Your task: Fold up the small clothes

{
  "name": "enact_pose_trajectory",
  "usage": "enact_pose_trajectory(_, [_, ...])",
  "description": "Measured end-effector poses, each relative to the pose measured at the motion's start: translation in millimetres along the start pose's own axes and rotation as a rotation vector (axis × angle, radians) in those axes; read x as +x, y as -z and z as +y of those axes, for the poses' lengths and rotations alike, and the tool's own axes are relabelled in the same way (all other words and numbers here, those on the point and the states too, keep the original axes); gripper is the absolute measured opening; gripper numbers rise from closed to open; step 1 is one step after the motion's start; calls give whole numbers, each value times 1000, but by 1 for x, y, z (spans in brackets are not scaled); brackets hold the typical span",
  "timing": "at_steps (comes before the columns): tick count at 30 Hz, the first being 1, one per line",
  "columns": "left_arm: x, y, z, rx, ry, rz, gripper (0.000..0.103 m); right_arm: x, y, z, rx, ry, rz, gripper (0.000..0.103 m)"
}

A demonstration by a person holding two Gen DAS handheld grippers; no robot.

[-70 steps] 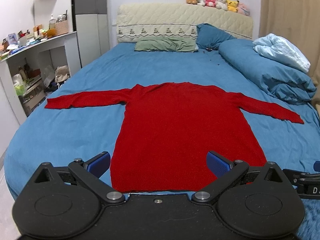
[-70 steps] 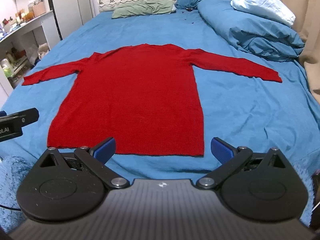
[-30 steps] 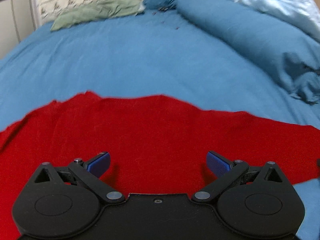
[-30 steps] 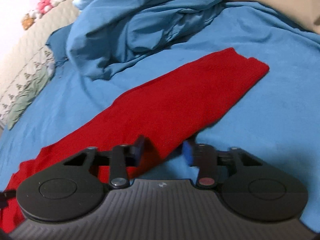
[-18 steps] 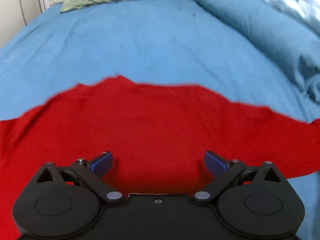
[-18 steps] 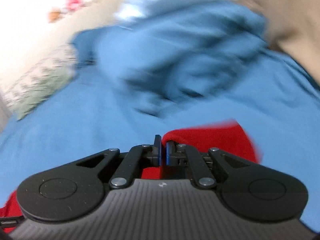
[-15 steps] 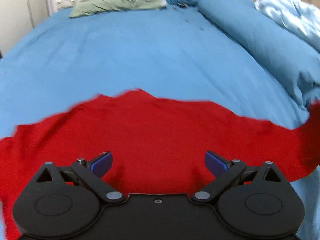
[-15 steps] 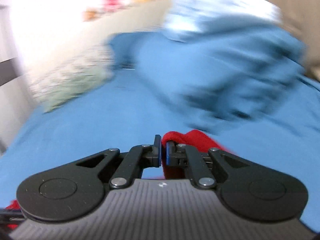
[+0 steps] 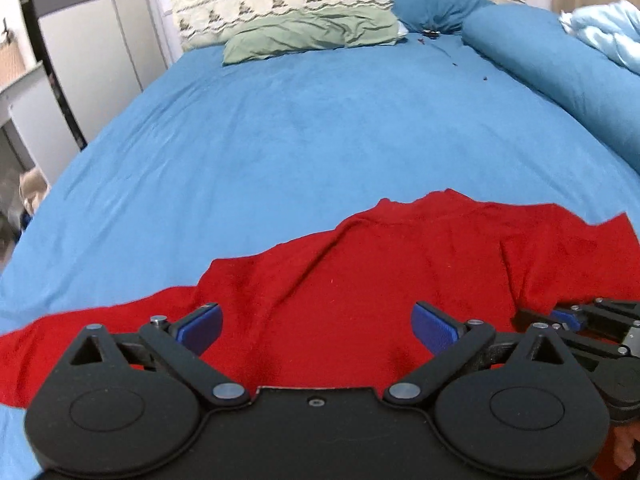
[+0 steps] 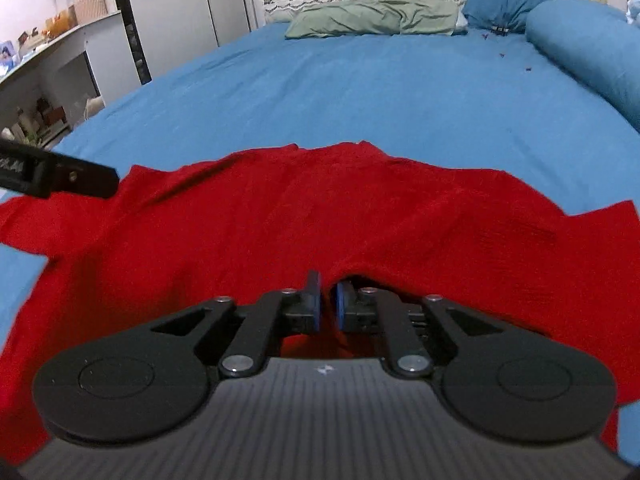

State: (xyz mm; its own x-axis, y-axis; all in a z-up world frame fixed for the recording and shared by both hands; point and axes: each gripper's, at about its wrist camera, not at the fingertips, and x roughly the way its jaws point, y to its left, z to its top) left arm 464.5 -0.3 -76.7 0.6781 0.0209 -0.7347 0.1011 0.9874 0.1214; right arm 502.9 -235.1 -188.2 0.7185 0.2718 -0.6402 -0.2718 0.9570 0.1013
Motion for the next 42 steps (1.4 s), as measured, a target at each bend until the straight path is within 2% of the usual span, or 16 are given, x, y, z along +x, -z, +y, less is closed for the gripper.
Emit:
enact_pose_trajectory(1, [1,-1,-3,6,16,-6,102,-3,1,-2,-12,-3,3,59])
enact_pose_trajectory(4, [2,-9,-21,19,102,-11,102,-25,5,-3,-51,32,-15,80])
enact_pose_trajectory(7, [1,-19,-48,37,231,3,102,-58,12,-18,-53,85,-1,84])
enact_pose_trajectory(9, [4,-25,-75,99,298,17,102,-77,19,-39,-40,127,9,85])
enact_pose_trajectory(13, [17,-20,-141,304,324,-30,101,-107,28,-86,44,197,18,89])
enact_pose_trajectory(15, [23,-8,-170,419,312,-62,95,-120,40,-109,89,230,27,89])
enact_pose_trajectory(19, [38,18,-215,655,256,-101,68,-131,54,-138,165,270,40,89])
enact_pose_trajectory(21, [47,26,-225,725,222,-110,55,-135,60,-145,191,278,40,89])
enact_pose_trajectory(25, [63,23,-233,736,243,-111,36,-138,66,-150,210,282,37,89])
enact_pose_trajectory(27, [65,23,-235,757,269,-116,19,-138,66,-151,218,283,36,89])
enact_pose_trajectory(28, [65,24,-234,765,278,-109,5,-135,64,-151,223,283,37,89])
enact_pose_trajectory(29, [67,23,-235,762,284,-102,5,-135,63,-151,227,282,37,89])
enact_pose_trajectory(31, [66,15,-228,707,300,-95,5,-131,57,-149,234,282,35,89])
enact_pose_trajectory(34, [52,-4,-196,521,270,-124,5,-130,49,-147,237,278,23,89])
enact_pose_trajectory(38, [35,-20,-118,219,158,-160,5,-127,40,-142,244,267,15,89])
enact_pose_trajectory(42, [38,4,-32,-109,81,-111,5,-116,36,-135,252,254,22,89])
